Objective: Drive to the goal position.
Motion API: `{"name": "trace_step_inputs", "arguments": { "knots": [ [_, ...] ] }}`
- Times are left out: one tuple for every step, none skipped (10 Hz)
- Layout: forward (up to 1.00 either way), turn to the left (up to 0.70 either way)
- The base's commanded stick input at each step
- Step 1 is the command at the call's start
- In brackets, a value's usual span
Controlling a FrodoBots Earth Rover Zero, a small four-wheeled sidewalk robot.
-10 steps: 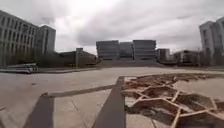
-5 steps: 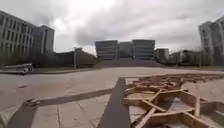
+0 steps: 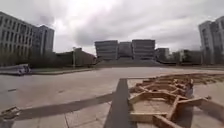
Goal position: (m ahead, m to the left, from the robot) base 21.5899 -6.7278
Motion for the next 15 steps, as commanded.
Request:
{"name": "trace_step_inputs", "arguments": {
  "knots": [
    [1.0,0.4],
    [1.0,0.4],
    [1.0,0.0],
    [1.0,0.0],
    [1.0,0.0],
    [1.0,0.0],
    [1.0,0.0],
    [1.0,0.0],
    [1.0,-0.31],
    [1.0,-0.4],
    [1.0,-0.4],
    [1.0,-0.4],
    [1.0,-0.11],
    [1.0,0.0],
    [1.0,0.0]
  ]
}}
